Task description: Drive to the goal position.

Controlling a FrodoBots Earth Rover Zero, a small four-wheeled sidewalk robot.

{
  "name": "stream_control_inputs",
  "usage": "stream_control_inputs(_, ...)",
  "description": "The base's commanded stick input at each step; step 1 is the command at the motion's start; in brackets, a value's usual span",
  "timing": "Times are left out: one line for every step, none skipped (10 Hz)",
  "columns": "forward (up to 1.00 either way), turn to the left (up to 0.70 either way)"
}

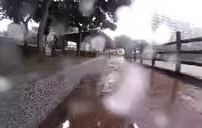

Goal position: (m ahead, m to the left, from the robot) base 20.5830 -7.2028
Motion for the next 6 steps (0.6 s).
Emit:
stream_control_inputs(0.70, 0.00)
stream_control_inputs(0.70, 0.00)
stream_control_inputs(0.70, -0.10)
stream_control_inputs(0.70, -0.21)
stream_control_inputs(0.70, 0.00)
stream_control_inputs(0.70, 0.00)
